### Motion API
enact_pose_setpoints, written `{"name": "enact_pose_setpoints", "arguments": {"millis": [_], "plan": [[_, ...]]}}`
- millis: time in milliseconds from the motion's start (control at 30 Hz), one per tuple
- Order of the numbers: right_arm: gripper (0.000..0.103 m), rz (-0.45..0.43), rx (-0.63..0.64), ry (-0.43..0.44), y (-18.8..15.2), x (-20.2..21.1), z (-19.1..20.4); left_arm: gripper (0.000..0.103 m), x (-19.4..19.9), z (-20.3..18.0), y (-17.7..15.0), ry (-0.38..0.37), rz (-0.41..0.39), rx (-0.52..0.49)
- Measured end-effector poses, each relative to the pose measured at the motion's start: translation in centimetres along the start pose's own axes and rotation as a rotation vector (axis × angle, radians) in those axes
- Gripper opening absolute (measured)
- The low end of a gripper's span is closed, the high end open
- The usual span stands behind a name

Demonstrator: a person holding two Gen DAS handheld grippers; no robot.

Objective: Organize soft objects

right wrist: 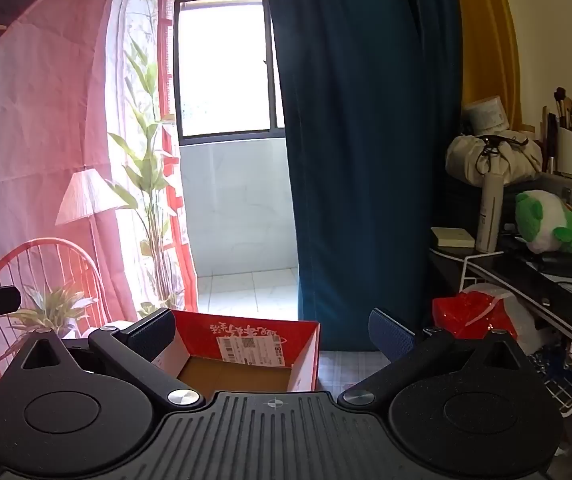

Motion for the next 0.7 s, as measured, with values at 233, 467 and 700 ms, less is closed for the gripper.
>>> {"name": "enact_pose_setpoints", "arguments": {"millis": [233,467,700], "plan": [[0.103,-0.004,0.007,-0.001,0.0,0.2,0.2,0.103,1.0,0.2,-0.1,0.008,-0.011,0.014],[0.103,0.003,0.007,-0.001,0.0,0.0,0.3,0.103,0.1,-0.3,-0.2,0.005,-0.004,0.004],[0.103,0.002,0.004,-0.002,-0.1,0.2,0.1,0.103,0.3,0.1,-0.1,0.006,0.002,0.010]]}}
Point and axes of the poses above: each gripper's, at about its wrist camera, not at the fingertips, and x roughly against the way its jaws point, z to its left, y to its top, the point moved 3 cm from there along -x, roughly the way its jaws point, and after that the axes turned 8 degrees about -x, right-handed, at the moved point
